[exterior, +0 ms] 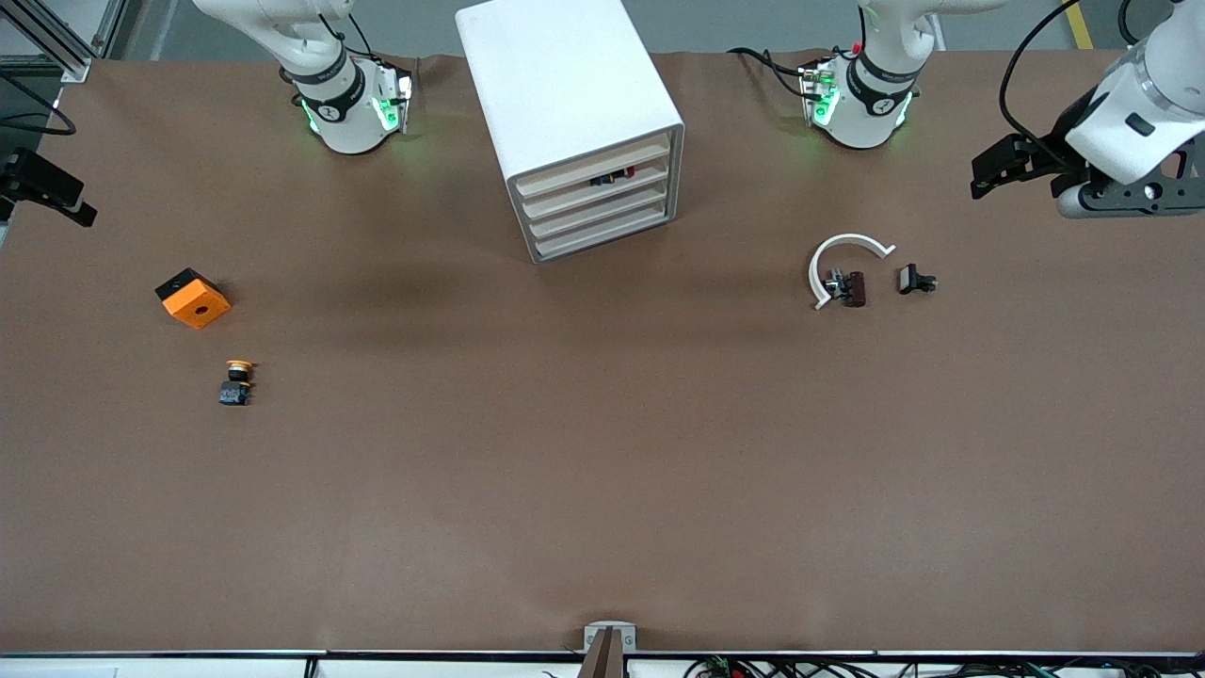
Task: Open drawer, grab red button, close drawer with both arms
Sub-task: 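Move the left gripper toward the white drawer cabinet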
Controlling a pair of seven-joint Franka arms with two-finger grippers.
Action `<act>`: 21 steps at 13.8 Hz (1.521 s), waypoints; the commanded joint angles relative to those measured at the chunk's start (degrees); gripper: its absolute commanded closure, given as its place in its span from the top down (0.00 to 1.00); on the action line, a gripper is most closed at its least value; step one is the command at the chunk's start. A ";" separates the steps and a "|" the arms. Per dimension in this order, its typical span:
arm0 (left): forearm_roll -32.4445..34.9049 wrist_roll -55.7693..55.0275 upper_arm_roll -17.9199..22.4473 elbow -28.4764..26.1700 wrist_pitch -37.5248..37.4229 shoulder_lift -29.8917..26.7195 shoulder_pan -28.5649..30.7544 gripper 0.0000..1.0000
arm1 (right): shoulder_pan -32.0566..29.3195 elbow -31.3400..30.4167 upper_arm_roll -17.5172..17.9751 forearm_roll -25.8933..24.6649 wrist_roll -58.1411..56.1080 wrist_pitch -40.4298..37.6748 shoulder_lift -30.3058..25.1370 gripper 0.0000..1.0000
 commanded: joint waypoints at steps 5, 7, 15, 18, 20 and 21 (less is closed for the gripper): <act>-1.44 -0.62 -0.02 0.97 -0.02 9.52 0.12 1.00 | -0.30 -1.41 0.44 -0.83 -0.20 0.46 -1.48 1.00; -1.70 -1.76 -0.11 0.97 1.91 12.77 -1.01 1.00 | -0.30 -1.41 0.44 -0.83 -0.20 0.37 -1.48 1.00; -1.44 -20.56 -0.20 1.49 11.68 25.43 -9.62 1.00 | -0.30 -1.41 0.44 -0.74 -0.20 0.46 -1.39 1.00; -1.53 -26.62 -0.28 1.67 12.56 27.90 -11.30 1.00 | -0.30 -1.41 0.44 -0.74 -0.20 0.37 -1.39 1.00; -1.61 -31.01 -0.81 1.76 12.56 29.74 -12.09 1.00 | -0.30 -1.50 0.44 -0.74 -0.20 0.37 -1.39 1.00; -1.70 -34.34 -1.68 1.76 12.47 30.36 -12.35 1.00 | -0.30 -1.50 0.44 -0.74 -0.20 0.37 -1.39 1.00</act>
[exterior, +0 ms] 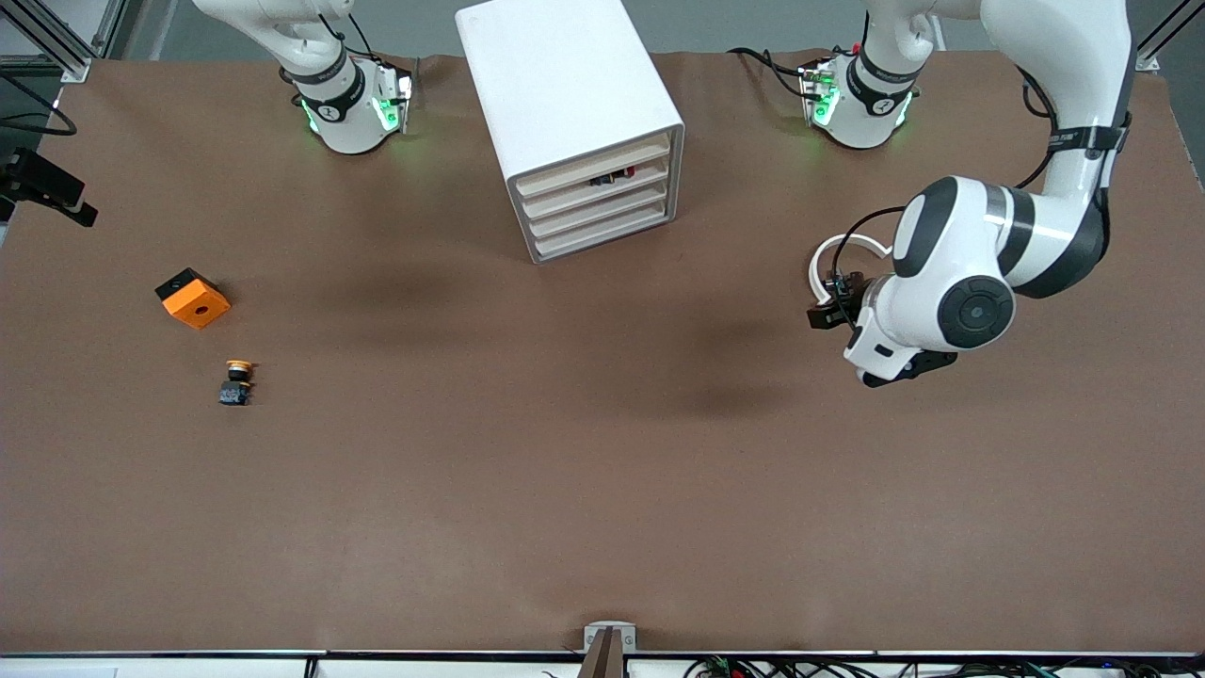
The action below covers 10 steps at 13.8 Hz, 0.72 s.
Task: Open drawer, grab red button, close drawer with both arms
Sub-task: 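Move the left gripper toward the white drawer cabinet, then grip the drawer front with the left gripper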
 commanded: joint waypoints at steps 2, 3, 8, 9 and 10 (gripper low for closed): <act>-0.98 -12.27 -2.89 1.49 -0.32 3.02 -0.70 1.00 | -0.30 -1.55 0.43 -0.73 -0.21 0.37 -1.46 1.00; -1.94 -15.88 -3.42 2.01 -0.41 3.81 -0.70 1.00 | -0.30 -1.55 0.43 -0.73 -0.21 0.37 -1.46 1.00; -6.25 -30.65 -6.41 5.09 -2.77 8.64 -0.70 1.00 | -0.38 -1.55 0.43 -0.65 -0.21 0.28 -1.46 1.00; -6.96 -34.77 -7.20 6.66 -6.00 10.39 -0.70 1.00 | -0.38 -1.64 0.35 -0.65 -0.21 0.28 -1.46 1.00; -7.31 -38.38 -7.64 8.07 -10.04 12.24 -0.62 1.00 | -0.38 -1.64 0.34 -0.65 -0.21 0.28 -1.46 1.00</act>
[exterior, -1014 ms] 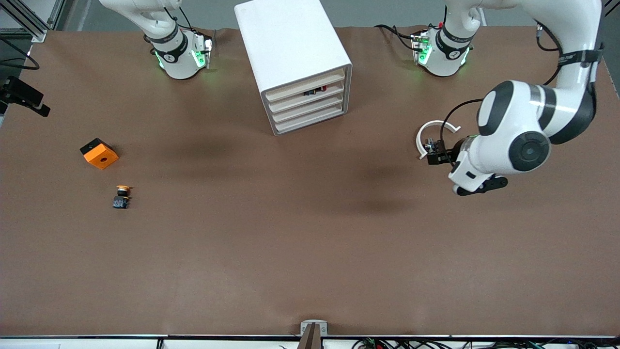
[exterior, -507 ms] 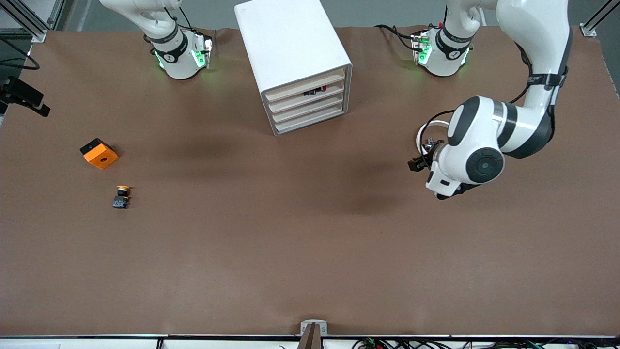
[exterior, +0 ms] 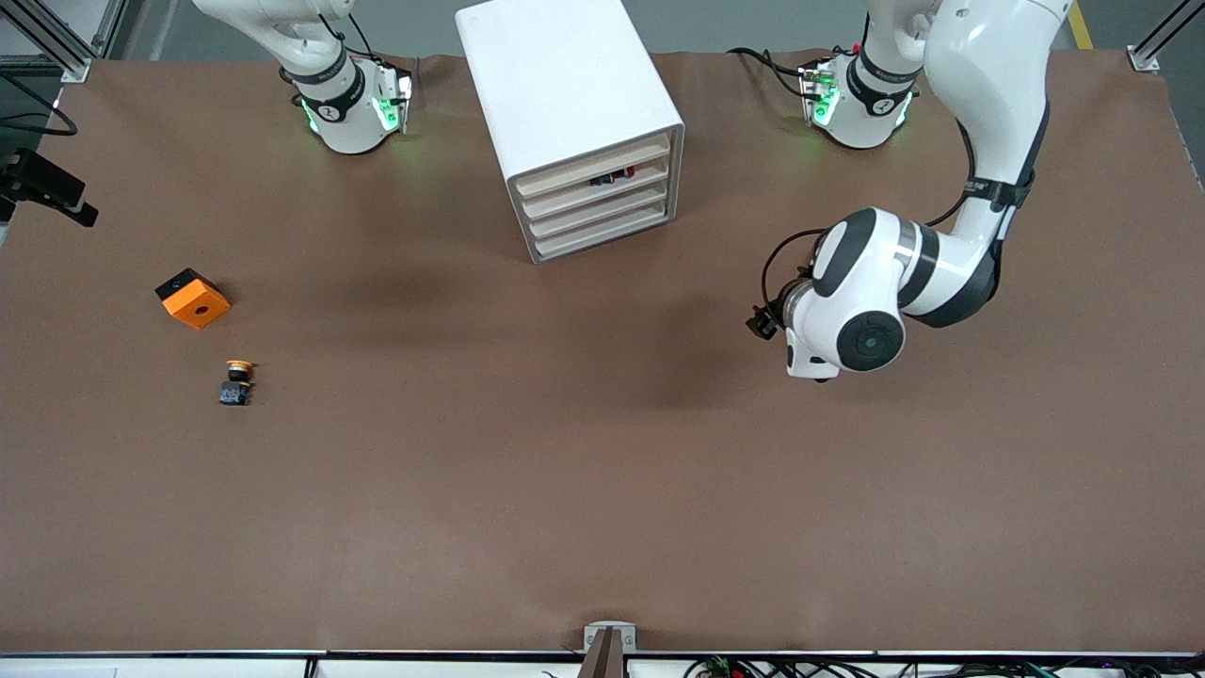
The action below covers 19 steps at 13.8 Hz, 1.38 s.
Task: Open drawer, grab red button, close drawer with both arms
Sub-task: 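Grip the drawer front with the left gripper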
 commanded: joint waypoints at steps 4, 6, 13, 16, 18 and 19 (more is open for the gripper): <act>-7.42 -17.18 -3.60 6.04 -13.73 6.66 1.05 1.00 | -0.38 -1.57 0.35 -0.65 -0.20 0.40 -1.46 1.00; -9.19 -23.69 -4.74 9.55 -19.53 9.99 1.13 1.00 | -0.30 -1.57 0.35 -0.65 -0.20 0.22 -1.46 1.00; -16.65 -40.56 -7.81 10.88 -23.85 16.24 1.66 1.00 | -0.56 -1.83 0.17 -0.65 -0.29 0.31 -1.46 1.00; -21.56 -46.64 -8.79 10.97 -24.21 18.44 1.75 1.00 | -0.47 -2.01 0.26 -0.56 -0.21 0.40 -1.55 1.00; -25.35 -49.63 -8.79 11.06 -24.21 19.58 1.75 1.00 | -0.47 -2.01 0.26 -0.56 -0.21 0.49 -1.64 1.00; -26.32 -50.86 -8.79 11.06 -24.21 20.02 1.75 1.00 | -0.47 -2.01 0.17 -0.56 -0.20 0.49 -1.64 1.00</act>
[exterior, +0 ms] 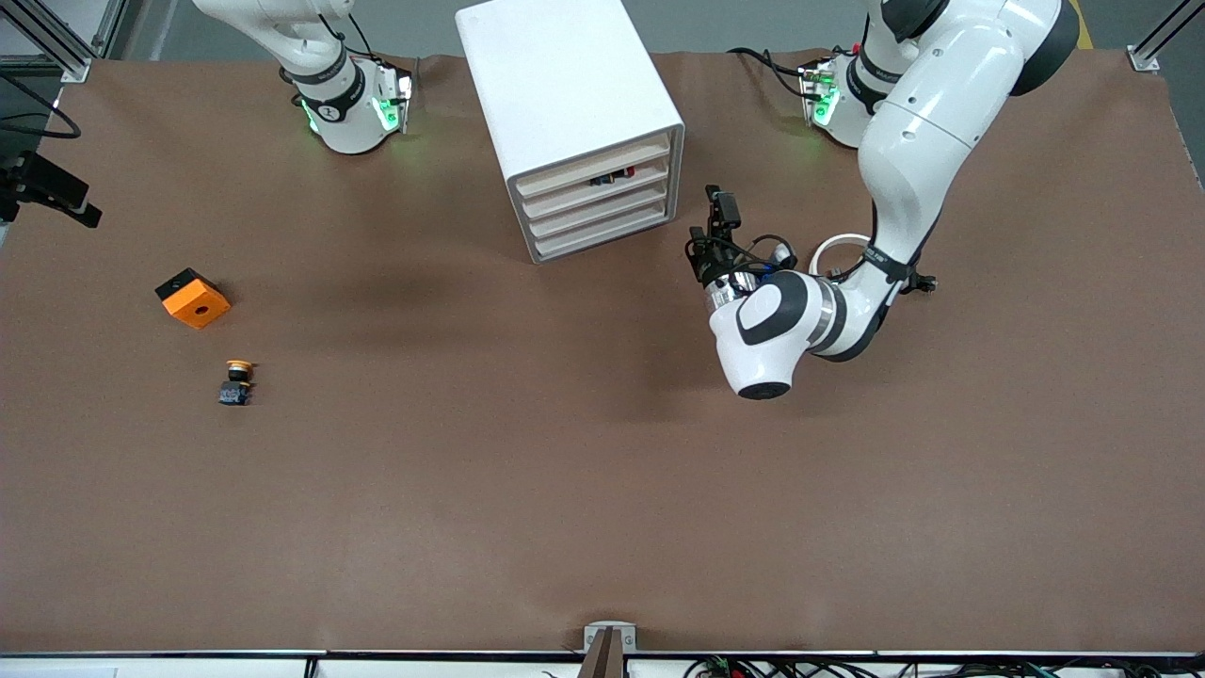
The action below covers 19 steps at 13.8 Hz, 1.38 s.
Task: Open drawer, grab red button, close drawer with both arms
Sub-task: 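Grip the drawer front with the left gripper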
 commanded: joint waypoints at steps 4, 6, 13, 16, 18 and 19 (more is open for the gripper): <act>-4.61 -6.93 -0.68 3.34 -1.43 4.37 1.10 1.00 | -0.33 -1.41 0.34 -0.56 -0.29 0.50 -1.63 1.00; -5.31 -9.30 -0.51 3.52 -1.43 4.99 1.01 1.00 | -0.33 -1.41 0.42 -0.56 -0.21 0.50 -1.63 1.00; -8.83 -13.00 -0.07 3.61 -1.43 6.39 0.49 1.00 | -0.33 -1.41 0.42 -0.56 -0.29 0.41 -1.63 1.00; -11.81 -17.30 -0.15 4.57 -1.43 8.85 0.13 1.00 | -0.33 -1.41 0.42 -0.56 -0.21 0.41 -1.63 1.00; -12.44 -17.84 -0.07 4.93 -1.43 9.12 -0.65 1.00 | -0.33 -1.41 0.42 -0.56 -0.21 0.32 -1.63 1.00; -12.35 -17.84 -0.07 4.93 -1.43 9.21 -1.10 1.00 | -0.33 -1.41 0.42 -0.56 -0.29 0.32 -1.63 1.00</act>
